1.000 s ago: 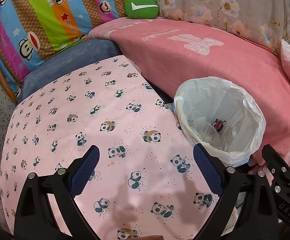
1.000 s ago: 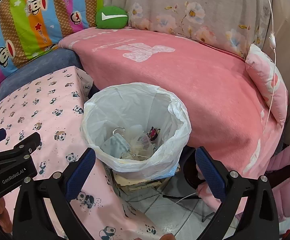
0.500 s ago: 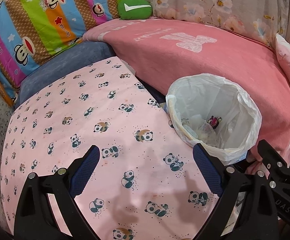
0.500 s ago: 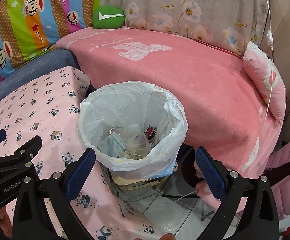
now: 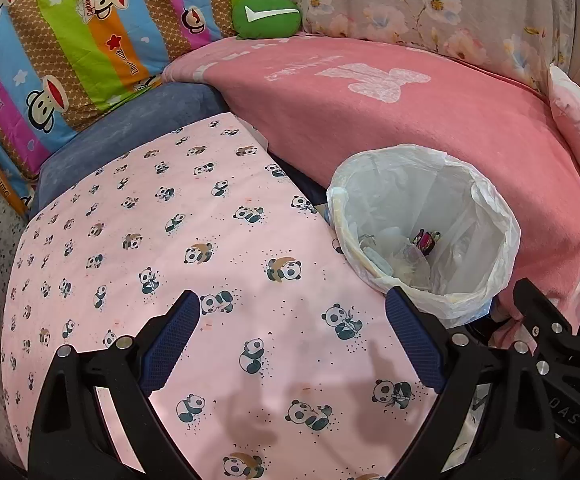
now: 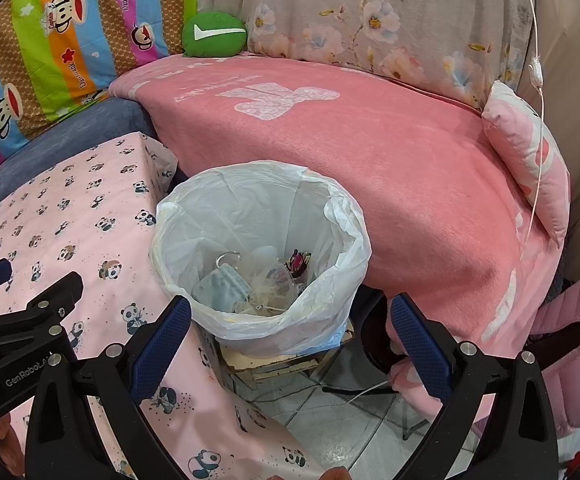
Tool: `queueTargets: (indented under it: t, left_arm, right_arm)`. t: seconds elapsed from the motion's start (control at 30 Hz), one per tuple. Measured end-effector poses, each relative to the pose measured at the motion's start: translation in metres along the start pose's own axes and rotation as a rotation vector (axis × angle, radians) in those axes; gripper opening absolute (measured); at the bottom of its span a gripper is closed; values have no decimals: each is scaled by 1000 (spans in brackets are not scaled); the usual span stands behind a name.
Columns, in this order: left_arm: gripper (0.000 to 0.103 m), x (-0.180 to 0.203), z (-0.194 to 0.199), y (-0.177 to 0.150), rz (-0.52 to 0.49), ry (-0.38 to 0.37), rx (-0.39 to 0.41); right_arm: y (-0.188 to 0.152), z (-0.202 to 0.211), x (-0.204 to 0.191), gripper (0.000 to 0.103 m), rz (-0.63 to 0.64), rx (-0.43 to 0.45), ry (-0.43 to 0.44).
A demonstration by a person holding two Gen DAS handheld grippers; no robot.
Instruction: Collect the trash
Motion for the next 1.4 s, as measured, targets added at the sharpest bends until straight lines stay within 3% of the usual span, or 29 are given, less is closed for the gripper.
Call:
queueTargets:
  t: [0.87, 1.4]
  left_arm:
    - [89, 7, -2, 1, -14, -25, -6]
    - [89, -10, -4, -2, 19, -56, -27]
  right_arm:
    - [-1, 0, 7, 96, -16, -2, -16]
    - [-3, 6, 4, 96, -14, 7, -27]
Point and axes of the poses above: each gripper's, at about its wrist camera, not at the fingertips, and z roughly against the way its jaws point, x to its right, y to its top, the point moved 1 cm from there along -z, roughly the way its jaws point, and after that the axes turned 12 degrees about x, right-handed, at the moved point
